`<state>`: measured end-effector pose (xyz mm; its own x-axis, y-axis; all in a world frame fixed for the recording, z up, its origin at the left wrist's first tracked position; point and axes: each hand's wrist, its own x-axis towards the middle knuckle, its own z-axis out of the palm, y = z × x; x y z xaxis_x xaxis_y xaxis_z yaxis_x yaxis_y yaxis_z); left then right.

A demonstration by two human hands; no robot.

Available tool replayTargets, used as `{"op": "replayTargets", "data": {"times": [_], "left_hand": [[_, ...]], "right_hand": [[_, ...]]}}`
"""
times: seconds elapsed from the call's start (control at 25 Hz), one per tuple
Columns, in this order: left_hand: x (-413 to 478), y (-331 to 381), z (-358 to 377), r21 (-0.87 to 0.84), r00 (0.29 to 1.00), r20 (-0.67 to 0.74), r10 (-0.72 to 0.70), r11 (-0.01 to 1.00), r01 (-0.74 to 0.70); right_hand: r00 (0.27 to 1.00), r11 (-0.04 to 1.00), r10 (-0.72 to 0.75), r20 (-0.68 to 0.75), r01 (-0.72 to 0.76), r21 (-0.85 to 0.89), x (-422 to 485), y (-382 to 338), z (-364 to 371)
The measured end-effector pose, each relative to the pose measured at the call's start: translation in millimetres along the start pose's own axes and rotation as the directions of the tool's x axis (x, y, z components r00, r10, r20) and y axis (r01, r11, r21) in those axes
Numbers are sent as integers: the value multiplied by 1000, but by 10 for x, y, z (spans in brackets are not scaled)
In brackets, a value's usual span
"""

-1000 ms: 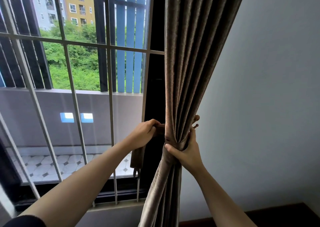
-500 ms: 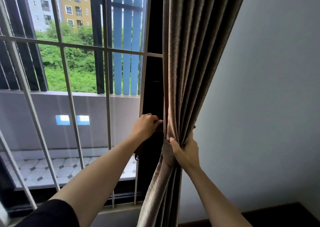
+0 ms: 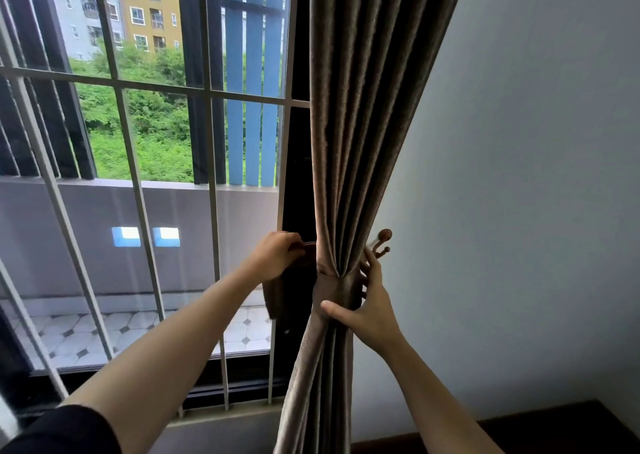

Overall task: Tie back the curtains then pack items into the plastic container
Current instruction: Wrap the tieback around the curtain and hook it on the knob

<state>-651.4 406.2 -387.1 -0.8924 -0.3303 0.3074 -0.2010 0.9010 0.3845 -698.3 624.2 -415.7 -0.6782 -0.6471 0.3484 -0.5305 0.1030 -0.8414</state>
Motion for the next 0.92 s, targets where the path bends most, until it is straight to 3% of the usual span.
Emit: {"op": "replayTargets", "data": {"times": [0.16, 0.28, 0.4, 0.48, 0.6, 0.68, 0.8, 0.92], "left_hand": [[-214, -159, -141, 60, 997, -25, -67, 996, 68], [-392, -44, -227, 52, 990, 141, 4, 999, -11], [-573, 29, -339, -52, 969, 243, 49, 998, -38], [-601, -6, -405, -31, 979, 203, 11, 1000, -5], [-621, -106, -446, 37, 993, 7, -115, 993, 115], [-641, -140, -417, 32, 987, -32, -158, 987, 159], [-704, -115, -425, 17, 982, -42, -185, 982, 186], [-857, 59, -501, 12, 989, 14, -148, 989, 148]], "right_hand": [[1000, 1000, 17, 15, -17, 13, 21, 60, 13], [1000, 999, 25, 3, -25, 25, 138, 76, 70], [995, 999, 44, -90, -44, 2, 239, 97, 259], [983, 990, 75, -168, -94, -106, 250, 44, 408], [998, 971, 62, 20, -56, -230, 278, 12, 493], [987, 992, 34, 154, -15, -124, 283, 52, 368], [982, 999, 21, 189, -28, 36, 249, 118, 100], [986, 1000, 11, 167, -11, -3, 287, 103, 86]]}}
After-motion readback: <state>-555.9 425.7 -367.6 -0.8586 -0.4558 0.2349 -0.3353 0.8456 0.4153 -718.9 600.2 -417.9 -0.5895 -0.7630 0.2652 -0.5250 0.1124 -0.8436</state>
